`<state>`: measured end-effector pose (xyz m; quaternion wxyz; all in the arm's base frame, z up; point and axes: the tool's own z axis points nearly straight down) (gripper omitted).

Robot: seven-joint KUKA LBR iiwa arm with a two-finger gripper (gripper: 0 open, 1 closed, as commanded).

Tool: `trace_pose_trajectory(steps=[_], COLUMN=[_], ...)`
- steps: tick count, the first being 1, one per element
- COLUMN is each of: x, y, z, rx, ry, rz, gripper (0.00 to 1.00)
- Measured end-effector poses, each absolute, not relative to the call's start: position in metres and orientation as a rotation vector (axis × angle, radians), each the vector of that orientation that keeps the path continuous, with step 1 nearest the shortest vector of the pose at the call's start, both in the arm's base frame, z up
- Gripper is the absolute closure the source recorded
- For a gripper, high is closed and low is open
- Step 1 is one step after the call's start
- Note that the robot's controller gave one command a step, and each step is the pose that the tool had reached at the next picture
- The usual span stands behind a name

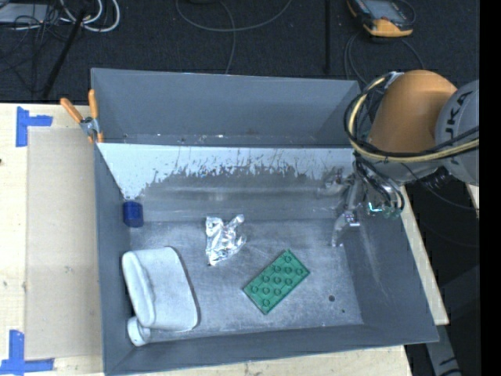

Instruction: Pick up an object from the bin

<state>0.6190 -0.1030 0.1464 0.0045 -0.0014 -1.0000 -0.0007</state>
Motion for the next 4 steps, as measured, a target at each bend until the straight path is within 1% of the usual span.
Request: trace_pose_trajectory(steps=[1, 2, 3, 4], x=[0.543, 0.526, 0.534, 0.535], y=[-0.044, 0.006, -0.017, -0.004], z=[0.074, 0.1, 0.102, 0.073], rx=[0.828, 1.216, 1.23, 1.369], ry=[-3.038, -2.898, -2.892, -2.828], rz=[0.006, -0.003, 0.0, 0.003], gripper=[0.0, 0.0, 0.0, 0.0])
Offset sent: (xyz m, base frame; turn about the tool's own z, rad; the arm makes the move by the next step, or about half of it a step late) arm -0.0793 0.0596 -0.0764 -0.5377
